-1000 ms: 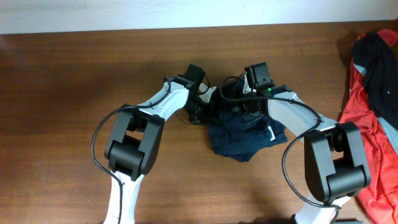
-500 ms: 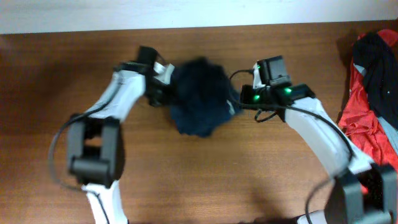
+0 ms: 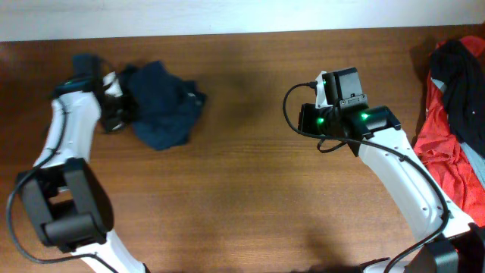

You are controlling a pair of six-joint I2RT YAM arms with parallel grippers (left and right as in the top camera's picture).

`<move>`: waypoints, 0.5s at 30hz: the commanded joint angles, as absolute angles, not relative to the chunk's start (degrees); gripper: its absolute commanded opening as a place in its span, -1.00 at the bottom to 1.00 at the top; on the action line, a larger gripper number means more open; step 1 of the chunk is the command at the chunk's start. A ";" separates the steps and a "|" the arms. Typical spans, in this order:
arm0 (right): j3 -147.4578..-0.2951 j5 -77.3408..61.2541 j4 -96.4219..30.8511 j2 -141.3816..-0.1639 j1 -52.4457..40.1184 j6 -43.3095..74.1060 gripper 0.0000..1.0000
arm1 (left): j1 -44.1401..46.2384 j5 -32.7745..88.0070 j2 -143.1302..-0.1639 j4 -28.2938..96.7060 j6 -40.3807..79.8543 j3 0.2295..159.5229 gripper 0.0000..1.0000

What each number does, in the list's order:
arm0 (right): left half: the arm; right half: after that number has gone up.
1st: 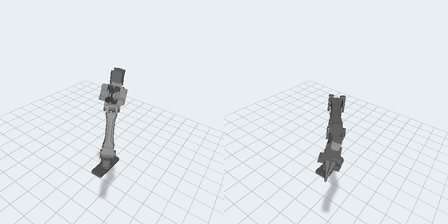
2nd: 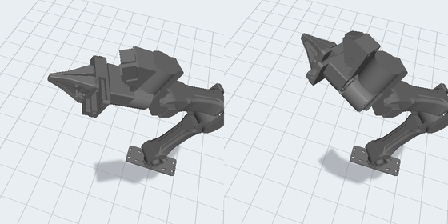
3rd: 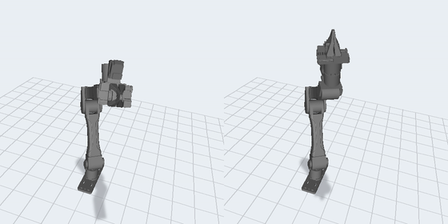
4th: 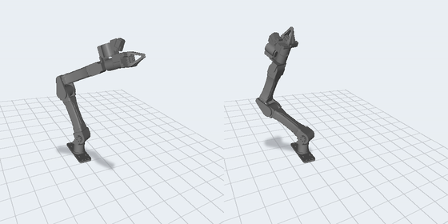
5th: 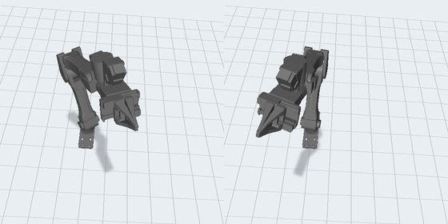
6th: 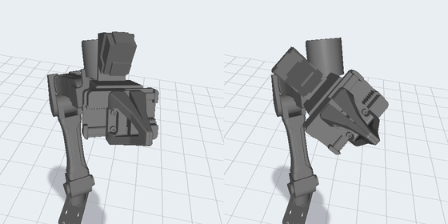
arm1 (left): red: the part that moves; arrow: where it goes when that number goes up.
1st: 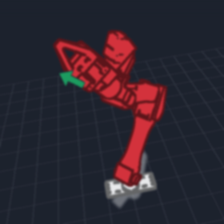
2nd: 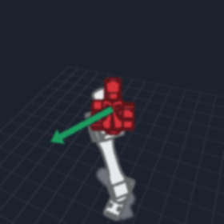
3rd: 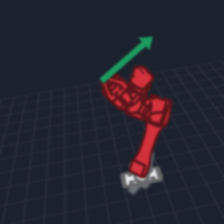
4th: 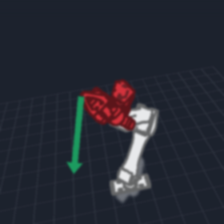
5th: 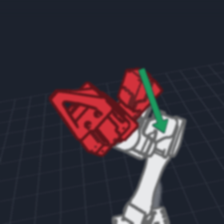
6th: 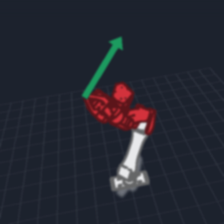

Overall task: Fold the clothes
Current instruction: 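Carry the folded shorts leftward with the left gripper and release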

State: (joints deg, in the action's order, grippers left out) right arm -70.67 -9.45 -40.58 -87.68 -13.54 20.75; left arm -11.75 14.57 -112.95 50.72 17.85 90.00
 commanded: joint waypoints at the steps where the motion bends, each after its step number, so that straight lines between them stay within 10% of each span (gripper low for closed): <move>1: -71.37 -8.56 -40.80 -86.39 -13.43 20.14 -0.92 | -19.03 10.63 -112.92 50.09 19.92 87.20 -0.99; 15: -71.37 -8.54 -42.06 -86.39 -13.43 20.12 -0.92 | -33.80 9.61 -112.92 45.71 19.66 77.49 -0.99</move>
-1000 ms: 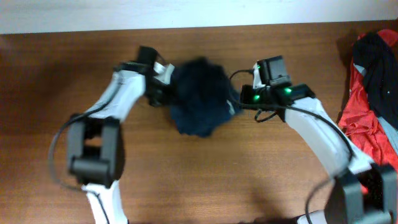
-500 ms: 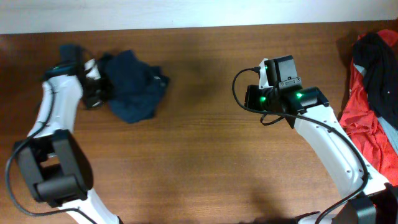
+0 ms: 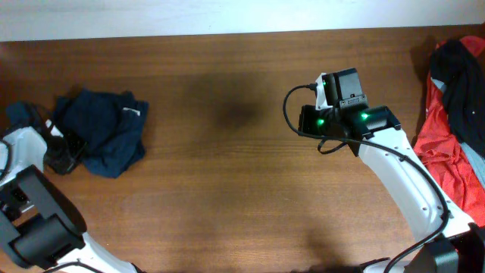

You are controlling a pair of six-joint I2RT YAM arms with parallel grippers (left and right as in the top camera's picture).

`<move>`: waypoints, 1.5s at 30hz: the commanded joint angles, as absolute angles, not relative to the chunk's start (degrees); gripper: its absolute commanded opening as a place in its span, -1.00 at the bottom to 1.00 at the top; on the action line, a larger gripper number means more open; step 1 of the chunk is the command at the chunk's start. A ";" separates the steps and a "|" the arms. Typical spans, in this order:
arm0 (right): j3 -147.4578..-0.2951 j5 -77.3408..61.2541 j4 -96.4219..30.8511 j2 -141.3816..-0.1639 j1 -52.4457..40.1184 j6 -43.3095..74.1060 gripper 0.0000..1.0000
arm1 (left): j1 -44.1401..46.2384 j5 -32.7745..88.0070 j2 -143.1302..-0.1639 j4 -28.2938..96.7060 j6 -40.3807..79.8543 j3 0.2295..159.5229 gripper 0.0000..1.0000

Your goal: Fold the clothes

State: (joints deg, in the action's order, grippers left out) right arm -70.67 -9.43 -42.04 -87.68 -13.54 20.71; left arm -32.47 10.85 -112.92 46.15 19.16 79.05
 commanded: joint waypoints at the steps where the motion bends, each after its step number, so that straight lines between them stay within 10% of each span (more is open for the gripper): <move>1: -71.37 -8.54 -42.04 -86.39 -13.43 20.14 -0.92 | -33.93 9.65 -112.92 45.76 19.66 77.06 -0.99; 4: -71.37 -8.56 -41.76 -86.39 -13.43 20.14 -0.92 | -33.63 9.78 -112.92 45.65 19.68 75.92 -0.63; 8: -71.37 -8.58 -42.33 -86.39 -13.43 20.12 -0.92 | -33.67 9.85 -112.77 47.59 19.77 75.94 0.98; 20: -71.37 -8.54 -43.09 -86.37 -13.43 19.70 -0.92 | -41.54 16.38 -101.49 60.34 19.22 84.84 0.99; 30: -72.69 -8.32 -42.94 -77.87 -13.43 17.76 -0.88 | -32.14 31.81 -83.94 59.79 -10.52 94.83 0.98; 36: -74.91 -8.29 -45.56 -67.31 -13.43 13.47 -0.35 | -19.86 38.06 -79.37 64.36 -35.09 96.49 0.78; 45: -74.91 -8.32 -52.56 -53.82 -13.43 7.70 0.91 | -6.33 25.87 -69.28 66.28 -28.32 96.49 0.99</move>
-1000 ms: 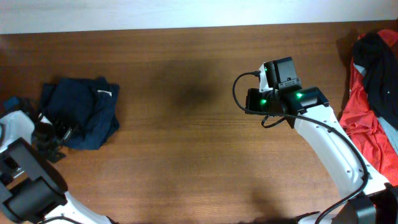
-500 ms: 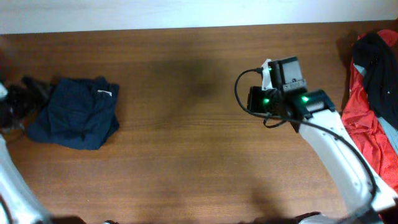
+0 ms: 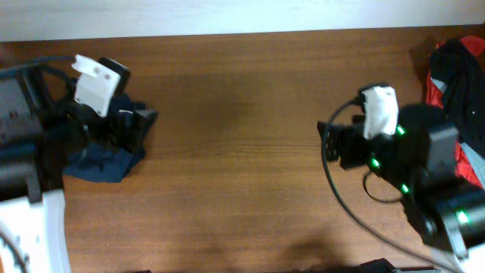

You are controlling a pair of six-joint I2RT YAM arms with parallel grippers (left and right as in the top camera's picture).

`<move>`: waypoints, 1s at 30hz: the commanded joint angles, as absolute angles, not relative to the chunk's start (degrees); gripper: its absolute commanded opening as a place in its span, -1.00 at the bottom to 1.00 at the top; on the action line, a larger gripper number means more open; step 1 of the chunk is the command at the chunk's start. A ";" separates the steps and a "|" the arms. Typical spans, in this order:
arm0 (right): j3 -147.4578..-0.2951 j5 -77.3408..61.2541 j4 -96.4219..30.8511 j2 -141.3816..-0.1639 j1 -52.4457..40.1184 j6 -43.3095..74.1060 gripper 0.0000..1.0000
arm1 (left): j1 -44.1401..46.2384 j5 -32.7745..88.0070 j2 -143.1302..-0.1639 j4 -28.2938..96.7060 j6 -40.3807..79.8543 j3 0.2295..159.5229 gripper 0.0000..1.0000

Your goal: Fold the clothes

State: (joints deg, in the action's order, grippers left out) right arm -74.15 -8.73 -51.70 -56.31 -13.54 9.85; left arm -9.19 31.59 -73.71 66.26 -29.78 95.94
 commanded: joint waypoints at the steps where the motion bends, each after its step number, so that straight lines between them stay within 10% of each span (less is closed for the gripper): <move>1: -74.91 -8.32 -52.86 -52.80 -13.43 7.73 0.97 | -5.37 23.90 -68.38 66.30 -26.72 96.47 0.98; 30: -74.91 -0.14 -55.90 -49.60 -13.43 7.09 0.97 | -3.84 22.92 -67.26 69.52 -23.81 96.47 0.99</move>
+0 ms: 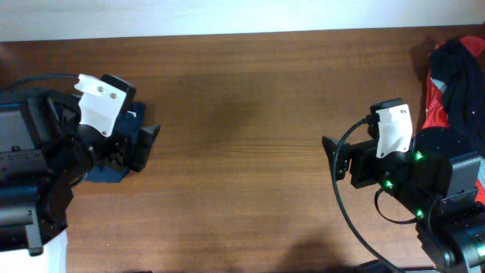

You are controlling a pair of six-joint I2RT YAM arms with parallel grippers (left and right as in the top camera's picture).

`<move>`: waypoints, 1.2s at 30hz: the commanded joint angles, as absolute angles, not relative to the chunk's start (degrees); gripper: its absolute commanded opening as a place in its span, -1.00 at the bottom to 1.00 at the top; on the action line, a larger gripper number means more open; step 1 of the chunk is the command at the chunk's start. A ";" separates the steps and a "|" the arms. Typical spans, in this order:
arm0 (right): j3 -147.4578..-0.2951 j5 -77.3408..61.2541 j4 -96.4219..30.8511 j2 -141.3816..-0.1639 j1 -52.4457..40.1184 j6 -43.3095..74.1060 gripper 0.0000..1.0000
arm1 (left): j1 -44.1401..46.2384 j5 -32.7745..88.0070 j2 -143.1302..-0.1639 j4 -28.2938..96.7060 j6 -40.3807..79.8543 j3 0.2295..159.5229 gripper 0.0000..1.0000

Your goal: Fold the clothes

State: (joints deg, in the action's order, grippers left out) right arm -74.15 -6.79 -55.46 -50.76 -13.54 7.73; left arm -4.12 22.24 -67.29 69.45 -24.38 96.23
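A dark navy garment (102, 171) lies crumpled near the table's left edge, mostly hidden under my left arm. My left gripper (140, 146) hangs high over its right side, fingers apart, holding nothing that I can see. At the right, my right gripper (334, 158) is raised above bare wood, pointing left, fingers apart and empty.
A pile of red and black clothes (455, 76) lies at the table's far right edge, behind my right arm. The brown wooden table (242, 114) stretches between the two arms. A cable loops down from the right wrist.
Both arms have drawn slightly nearer the front edge. The left gripper now sits a little lower in view over the navy garment, which hardly moved. The right gripper has shifted slightly toward the front.
The left gripper was at a bunched navy garment at the back left, the right arm stretched over the middle. Then the garment sat further left by the edge. Later both arms stood raised and drawn back, and they remain so now.
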 commanded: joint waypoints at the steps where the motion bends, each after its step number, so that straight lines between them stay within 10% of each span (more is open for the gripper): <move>1: -74.91 2.72 -56.82 -48.80 -13.43 7.11 0.97 | -3.84 22.90 -67.26 69.52 -23.81 96.47 0.99; 36: -15.35 7.90 -35.18 -3.11 -3.18 8.86 0.97 | -3.84 22.92 -67.26 69.52 -23.81 96.47 0.99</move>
